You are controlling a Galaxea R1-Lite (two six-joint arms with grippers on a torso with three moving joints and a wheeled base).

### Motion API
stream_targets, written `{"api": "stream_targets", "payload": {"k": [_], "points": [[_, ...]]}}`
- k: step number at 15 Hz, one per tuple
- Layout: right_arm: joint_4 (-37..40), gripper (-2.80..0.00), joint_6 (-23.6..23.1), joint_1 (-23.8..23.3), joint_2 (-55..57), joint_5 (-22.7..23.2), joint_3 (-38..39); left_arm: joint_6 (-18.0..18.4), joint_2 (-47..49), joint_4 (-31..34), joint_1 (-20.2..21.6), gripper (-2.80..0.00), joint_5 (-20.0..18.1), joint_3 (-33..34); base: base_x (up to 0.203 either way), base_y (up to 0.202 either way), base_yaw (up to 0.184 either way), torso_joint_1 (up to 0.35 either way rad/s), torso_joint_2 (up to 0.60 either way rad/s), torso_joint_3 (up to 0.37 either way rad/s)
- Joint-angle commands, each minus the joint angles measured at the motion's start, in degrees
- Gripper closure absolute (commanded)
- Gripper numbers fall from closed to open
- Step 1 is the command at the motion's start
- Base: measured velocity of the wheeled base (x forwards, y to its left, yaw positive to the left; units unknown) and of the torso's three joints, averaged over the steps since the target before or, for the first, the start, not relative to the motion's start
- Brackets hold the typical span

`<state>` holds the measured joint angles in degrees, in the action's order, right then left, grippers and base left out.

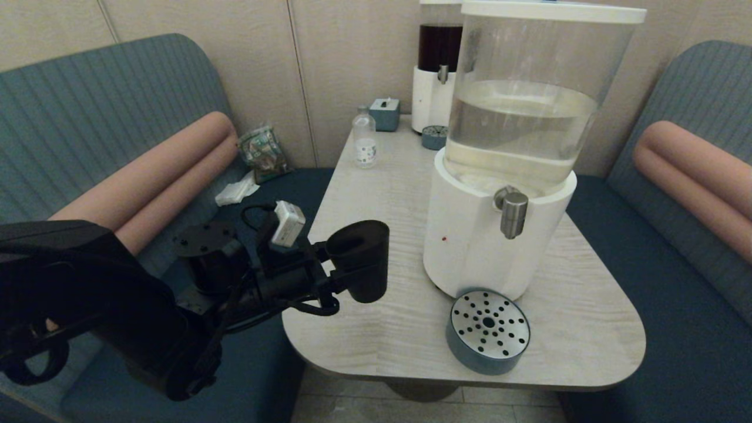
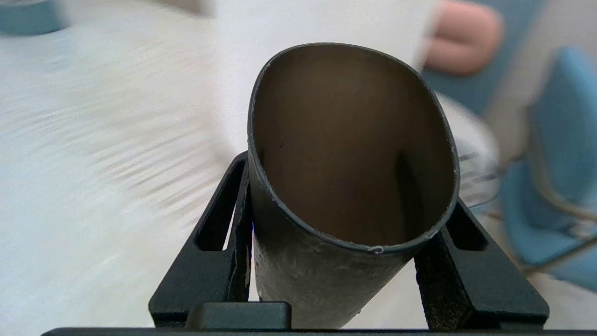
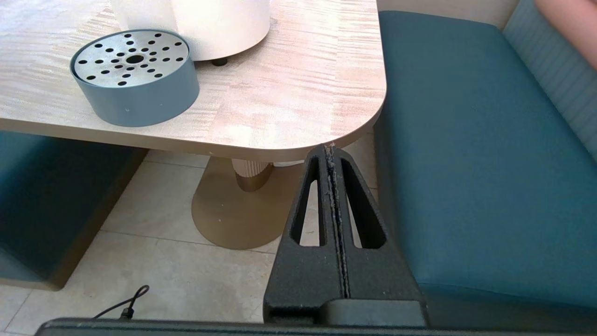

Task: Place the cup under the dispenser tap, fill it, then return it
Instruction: Pick up the cup, then place it under the water dispenser

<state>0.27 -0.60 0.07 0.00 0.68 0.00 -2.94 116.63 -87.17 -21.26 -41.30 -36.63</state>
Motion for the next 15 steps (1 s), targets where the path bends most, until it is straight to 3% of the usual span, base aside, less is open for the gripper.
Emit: {"api": "stream_targets", "payload": {"k": [1, 6, 15], "points": [[0.0, 0.00, 0.0, 0.0, 0.0, 0.0, 0.0, -0.5, -2.8, -0.5, -3.8, 0.00, 0.1, 0.7, 0.000, 0.000, 0.000, 0.000, 0.00, 0.000], [0.0, 0.00, 0.0, 0.0, 0.0, 0.0, 0.0, -2.4, -0.6, -0.5, -12.0, 0.00, 3.2, -1.4, 0.000, 0.000, 0.000, 0.000, 0.00, 0.000], [0.0, 0.00, 0.0, 0.0, 0.0, 0.0, 0.0, -5.3, 9.4, -0.5, -17.8, 0.00, 3.3, -10.7, 0.000, 0.000, 0.000, 0.000, 0.00, 0.000]]}}
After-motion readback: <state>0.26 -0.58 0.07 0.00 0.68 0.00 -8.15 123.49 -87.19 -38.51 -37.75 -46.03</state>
